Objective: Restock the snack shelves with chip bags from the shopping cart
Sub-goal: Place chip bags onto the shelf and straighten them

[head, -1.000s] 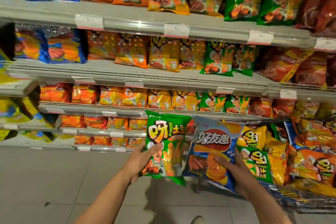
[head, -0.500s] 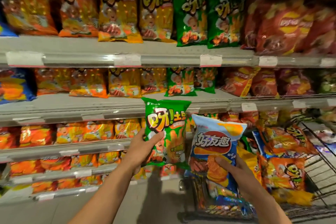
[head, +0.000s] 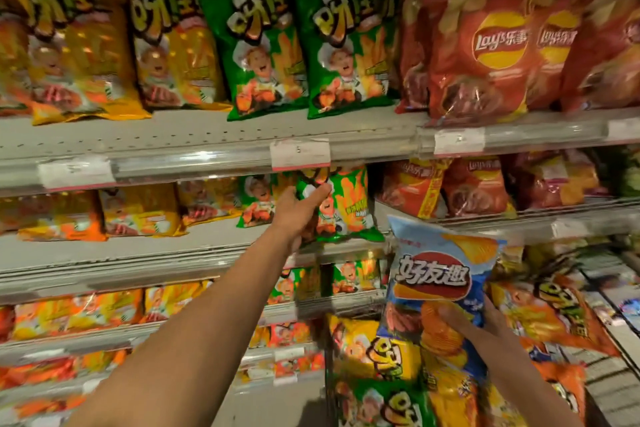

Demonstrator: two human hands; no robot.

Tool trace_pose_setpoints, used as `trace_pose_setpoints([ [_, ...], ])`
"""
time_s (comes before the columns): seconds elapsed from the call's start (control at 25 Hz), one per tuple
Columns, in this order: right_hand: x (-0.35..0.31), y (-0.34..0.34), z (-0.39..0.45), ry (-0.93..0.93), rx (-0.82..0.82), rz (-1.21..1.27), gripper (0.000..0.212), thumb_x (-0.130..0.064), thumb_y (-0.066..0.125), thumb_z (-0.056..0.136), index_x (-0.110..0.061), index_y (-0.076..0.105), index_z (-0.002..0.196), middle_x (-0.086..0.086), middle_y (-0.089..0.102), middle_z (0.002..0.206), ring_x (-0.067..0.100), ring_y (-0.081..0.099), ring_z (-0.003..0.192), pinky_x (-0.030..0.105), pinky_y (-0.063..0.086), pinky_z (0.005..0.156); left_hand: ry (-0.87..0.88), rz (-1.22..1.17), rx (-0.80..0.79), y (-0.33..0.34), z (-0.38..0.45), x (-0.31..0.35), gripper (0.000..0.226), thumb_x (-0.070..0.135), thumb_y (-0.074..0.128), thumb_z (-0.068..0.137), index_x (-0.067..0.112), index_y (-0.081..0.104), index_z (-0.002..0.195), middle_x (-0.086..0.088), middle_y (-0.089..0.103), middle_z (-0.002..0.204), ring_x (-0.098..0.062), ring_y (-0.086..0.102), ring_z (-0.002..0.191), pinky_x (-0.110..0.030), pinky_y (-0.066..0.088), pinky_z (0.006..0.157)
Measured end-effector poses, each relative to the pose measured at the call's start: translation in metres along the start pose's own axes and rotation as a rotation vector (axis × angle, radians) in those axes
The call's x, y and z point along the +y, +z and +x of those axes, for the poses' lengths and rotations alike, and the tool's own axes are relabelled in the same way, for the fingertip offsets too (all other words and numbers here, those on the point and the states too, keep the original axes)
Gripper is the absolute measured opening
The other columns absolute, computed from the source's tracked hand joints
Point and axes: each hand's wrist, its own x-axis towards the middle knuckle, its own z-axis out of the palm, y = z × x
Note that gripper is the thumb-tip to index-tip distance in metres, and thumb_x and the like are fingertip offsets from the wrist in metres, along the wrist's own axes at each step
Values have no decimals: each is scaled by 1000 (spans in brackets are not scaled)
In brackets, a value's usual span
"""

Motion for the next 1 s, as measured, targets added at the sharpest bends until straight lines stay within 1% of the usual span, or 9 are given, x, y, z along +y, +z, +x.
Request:
trace_pose_setpoints([
  [0.12, 1, -19, 14, 24, -22, -22, 79, -55, 83, 57, -54, 50, 129, -19, 60, 114, 17, 56, 99, 41, 47, 82, -61, 15, 2, 22, 28, 1, 33, 34, 79, 86, 7, 62, 98, -12, 52, 72, -17, 40, 47, -26, 27, 48],
  [0.24, 6, -25, 22, 44, -67, -77, 98, -58, 81, 59, -42, 42, 147, -6, 65, 121, 20, 61, 105, 41, 53, 85, -97, 59, -3, 34, 44, -9, 33, 33, 80, 86, 6, 63, 92, -10, 49, 70, -14, 36, 37, -27, 27, 45],
  [0.44, 8, -21, 24, 48, -197, -17, 72, -52, 82, 61, -61, 49, 124, -25, 52, 139, 12, 50, 124, 52, 39, 112, -103, 115, -11, 30, 58, -32, 34, 36, 80, 86, 7, 64, 95, -8, 59, 82, -13, 48, 56, -22, 37, 40],
  [0.56, 13, -17, 22, 37, -222, -19, 65, -53, 81, 66, -70, 47, 118, -37, 48, 135, 8, 44, 126, 48, 38, 112, -163, 159, -38, 29, 66, -33, 37, 44, 81, 82, 14, 61, 91, 5, 64, 85, -6, 51, 65, -14, 42, 41],
  [0.68, 13, -10, 20, 23, -236, -40, 54, -53, 78, 72, -81, 47, 106, -54, 52, 114, -5, 48, 116, 37, 39, 99, -191, 283, -47, 35, 75, -32, 82, 53, 81, 78, 2, 51, 135, -2, 61, 114, -11, 56, 75, -16, 46, 37],
  [0.72, 14, -7, 20, 20, -243, -44, 52, -53, 78, 74, -83, 47, 104, -57, 53, 110, -13, 49, 111, 33, 40, 96, -178, 298, -30, 38, 74, -31, 85, 51, 81, 79, 1, 48, 139, 0, 62, 109, -9, 55, 72, -13, 44, 33],
  [0.8, 14, -3, 22, 9, -272, -34, 52, -55, 77, 74, -83, 47, 107, -55, 54, 113, -24, 53, 104, 23, 43, 89, -121, 280, -6, 42, 69, -31, 66, 47, 80, 81, 6, 57, 127, 6, 62, 85, -3, 55, 59, -10, 41, 33],
  [0.88, 14, 4, 23, 2, -298, -22, 56, -56, 77, 74, -77, 48, 117, -48, 57, 121, -22, 56, 107, 21, 44, 88, 23, 253, -13, 40, 57, -32, 47, 47, 77, 85, 13, 64, 115, 11, 66, 78, 3, 59, 55, -8, 45, 40],
  [1.0, 16, 18, 26, -3, -356, -22, 59, -53, 76, 79, -67, 48, 128, -35, 59, 132, -8, 59, 118, 28, 46, 96, 251, 328, -31, 27, 33, -34, 27, 51, 65, 93, 26, 63, 104, 14, 73, 92, 4, 67, 81, -13, 50, 66],
])
